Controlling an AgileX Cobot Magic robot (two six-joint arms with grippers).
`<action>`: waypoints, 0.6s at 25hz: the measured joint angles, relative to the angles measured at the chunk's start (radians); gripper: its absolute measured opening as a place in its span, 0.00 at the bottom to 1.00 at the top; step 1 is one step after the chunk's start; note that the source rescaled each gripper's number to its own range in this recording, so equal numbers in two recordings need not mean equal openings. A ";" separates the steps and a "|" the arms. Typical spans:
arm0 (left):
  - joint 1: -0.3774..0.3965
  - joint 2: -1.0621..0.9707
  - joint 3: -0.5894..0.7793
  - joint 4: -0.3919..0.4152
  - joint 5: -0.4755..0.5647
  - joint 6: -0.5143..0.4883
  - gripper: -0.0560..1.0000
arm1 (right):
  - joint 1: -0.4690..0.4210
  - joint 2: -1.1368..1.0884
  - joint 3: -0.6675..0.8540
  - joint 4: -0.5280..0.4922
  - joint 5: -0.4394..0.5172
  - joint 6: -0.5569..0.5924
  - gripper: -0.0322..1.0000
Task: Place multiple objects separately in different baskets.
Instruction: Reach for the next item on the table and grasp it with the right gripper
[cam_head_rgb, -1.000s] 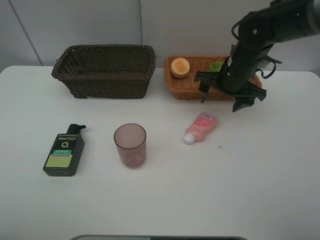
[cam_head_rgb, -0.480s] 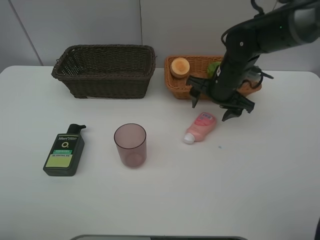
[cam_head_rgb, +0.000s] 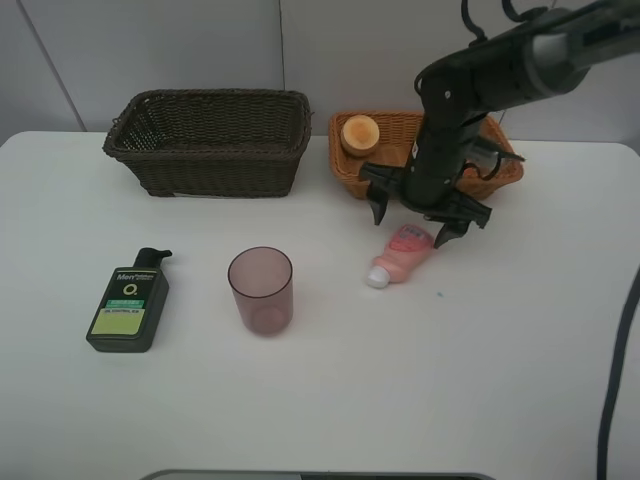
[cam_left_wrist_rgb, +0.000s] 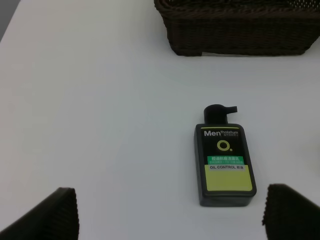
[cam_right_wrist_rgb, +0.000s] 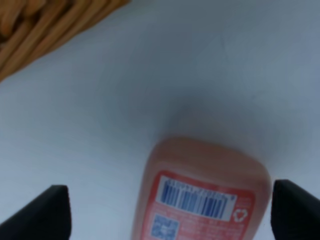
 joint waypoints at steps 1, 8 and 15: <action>0.000 0.000 0.000 0.000 0.000 0.000 0.96 | 0.001 0.004 -0.006 -0.008 0.010 0.000 0.71; 0.000 0.000 0.000 0.000 0.000 0.000 0.96 | 0.001 0.038 -0.012 -0.017 0.037 0.000 0.71; 0.000 0.000 0.000 0.000 0.000 0.000 0.96 | 0.001 0.072 -0.012 -0.015 0.037 0.000 0.71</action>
